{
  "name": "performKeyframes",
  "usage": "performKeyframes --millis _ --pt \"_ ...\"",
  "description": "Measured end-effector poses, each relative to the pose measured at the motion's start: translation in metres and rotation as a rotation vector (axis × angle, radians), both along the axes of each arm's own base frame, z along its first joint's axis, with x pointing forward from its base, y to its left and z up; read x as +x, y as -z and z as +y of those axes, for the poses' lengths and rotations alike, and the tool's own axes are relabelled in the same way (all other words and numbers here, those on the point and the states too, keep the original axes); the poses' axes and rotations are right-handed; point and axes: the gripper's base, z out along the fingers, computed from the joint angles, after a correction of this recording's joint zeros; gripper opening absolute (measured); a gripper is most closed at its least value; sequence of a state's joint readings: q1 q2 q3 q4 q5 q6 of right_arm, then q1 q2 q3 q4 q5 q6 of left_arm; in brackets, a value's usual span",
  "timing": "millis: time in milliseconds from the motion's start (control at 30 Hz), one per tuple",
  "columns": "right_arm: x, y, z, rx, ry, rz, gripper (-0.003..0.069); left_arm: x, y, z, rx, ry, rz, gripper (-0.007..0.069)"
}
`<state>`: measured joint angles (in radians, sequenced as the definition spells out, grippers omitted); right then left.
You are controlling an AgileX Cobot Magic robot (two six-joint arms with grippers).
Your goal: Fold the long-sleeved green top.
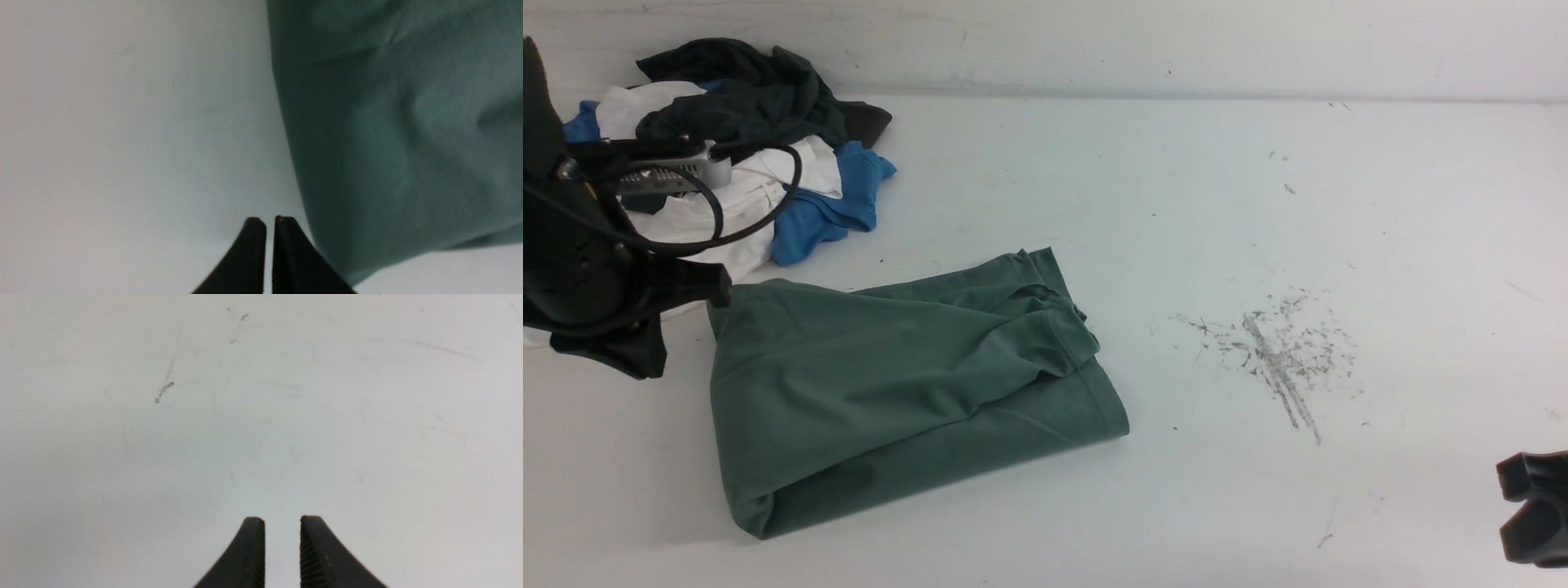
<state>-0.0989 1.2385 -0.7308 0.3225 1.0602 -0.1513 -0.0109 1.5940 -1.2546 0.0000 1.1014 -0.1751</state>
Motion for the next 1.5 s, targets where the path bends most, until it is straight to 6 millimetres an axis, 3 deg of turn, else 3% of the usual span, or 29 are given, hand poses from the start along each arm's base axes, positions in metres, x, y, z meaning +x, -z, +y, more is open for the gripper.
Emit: performKeyframes --millis 300,400,533,600,700,733,767,833,967,1133,1167,1200,1267,1367,1500 --pt "0.000 0.000 0.000 0.001 -0.012 -0.004 0.0121 0.031 0.030 -0.001 -0.005 -0.014 -0.090 0.0266" --pt "0.000 0.000 0.000 0.001 -0.013 -0.004 0.0121 0.042 0.047 -0.001 -0.010 -0.032 -0.092 0.0375" --pt "0.000 0.000 0.000 0.001 -0.013 -0.004 0.0121 0.052 0.070 -0.001 -0.011 -0.038 -0.074 0.0417" --pt "0.000 0.000 0.000 0.001 -0.013 -0.004 0.0121 0.056 0.080 -0.001 -0.010 -0.037 -0.063 0.0396" --pt "0.000 0.000 0.000 0.001 -0.014 -0.004 0.0121 0.064 0.103 -0.004 -0.033 0.005 -0.038 0.0218" --pt "0.000 0.000 0.000 0.001 -0.014 -0.004 0.0121 0.064 0.103 -0.004 -0.036 0.003 -0.038 0.0206" --pt "0.000 0.000 0.000 0.001 -0.014 -0.004 0.0121 0.066 0.108 -0.007 -0.053 0.029 -0.044 0.0118" --pt "0.000 0.000 0.000 0.001 -0.014 -0.004 0.0121 0.070 0.109 -0.011 -0.064 0.079 -0.077 0.0051" --pt "0.000 0.000 0.000 0.000 -0.014 -0.005 0.0121 0.079 0.108 -0.028 -0.088 0.178 -0.132 0.0041" --pt "0.000 0.000 0.000 0.000 -0.016 -0.006 0.0121 0.095 0.093 -0.081 -0.134 0.351 -0.218 0.0041" --pt "0.000 0.000 0.000 0.000 -0.016 -0.006 0.0121 0.095 0.093 -0.083 -0.135 0.356 -0.217 0.0041" --pt "0.000 0.000 0.000 -0.001 -0.019 -0.006 0.0121 0.100 0.083 -0.100 -0.144 0.395 -0.257 0.0041" --pt "0.000 0.000 0.000 -0.001 -0.020 -0.007 0.0121 0.103 0.074 -0.115 -0.150 0.431 -0.288 0.0041" --pt "0.000 0.000 0.000 -0.004 -0.033 -0.010 0.0121 0.104 0.065 -0.126 -0.167 0.438 -0.311 0.0049" --pt "-0.003 -0.004 0.001 -0.006 -0.051 -0.015 0.0121 0.103 0.061 -0.127 -0.193 0.398 -0.271 0.0101"
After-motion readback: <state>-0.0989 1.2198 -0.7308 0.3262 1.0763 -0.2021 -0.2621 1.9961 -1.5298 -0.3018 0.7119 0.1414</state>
